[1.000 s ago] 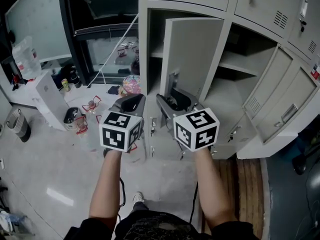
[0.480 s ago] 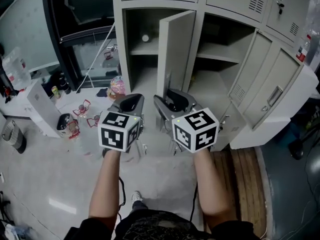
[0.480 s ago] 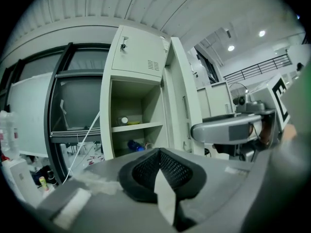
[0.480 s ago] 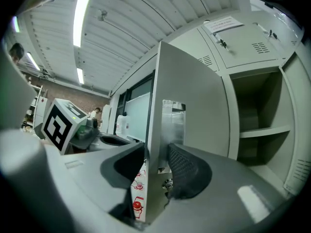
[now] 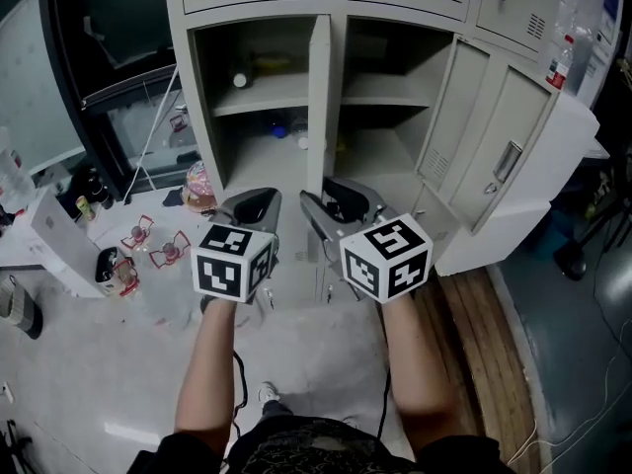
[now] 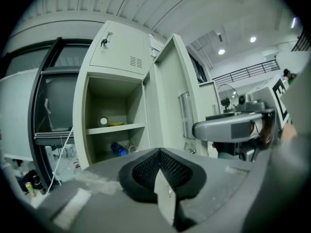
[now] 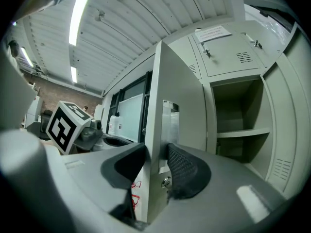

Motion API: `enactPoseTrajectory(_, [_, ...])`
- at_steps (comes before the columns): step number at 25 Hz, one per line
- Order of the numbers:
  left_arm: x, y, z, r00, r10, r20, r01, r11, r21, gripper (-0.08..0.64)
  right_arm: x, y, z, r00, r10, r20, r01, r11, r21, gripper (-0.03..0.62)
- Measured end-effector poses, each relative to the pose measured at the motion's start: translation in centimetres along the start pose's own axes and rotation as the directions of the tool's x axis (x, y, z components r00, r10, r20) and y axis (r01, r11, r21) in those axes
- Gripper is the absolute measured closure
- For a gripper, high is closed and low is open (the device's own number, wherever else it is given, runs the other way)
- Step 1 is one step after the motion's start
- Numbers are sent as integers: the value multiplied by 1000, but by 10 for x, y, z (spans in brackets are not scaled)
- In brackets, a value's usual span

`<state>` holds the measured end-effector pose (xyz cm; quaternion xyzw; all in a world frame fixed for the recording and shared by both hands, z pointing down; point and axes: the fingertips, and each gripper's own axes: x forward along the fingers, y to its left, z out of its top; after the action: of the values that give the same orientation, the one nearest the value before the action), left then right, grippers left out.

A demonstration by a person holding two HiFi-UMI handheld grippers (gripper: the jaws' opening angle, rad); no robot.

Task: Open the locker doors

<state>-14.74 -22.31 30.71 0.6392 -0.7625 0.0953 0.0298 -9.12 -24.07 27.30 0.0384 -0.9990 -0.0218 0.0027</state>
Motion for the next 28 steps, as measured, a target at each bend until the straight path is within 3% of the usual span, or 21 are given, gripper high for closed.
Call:
enactPoseTrajectory(13, [36, -53, 9, 989, -147, 3, 147, 989, 30, 560, -51, -51, -3, 985, -170, 4, 170, 985, 15, 461])
enactPoseTrajectory(28, [77, -97, 18, 950, -313, 19, 311, 949, 54, 560, -89, -118, -11, 918, -394, -42, 395, 919, 4, 502])
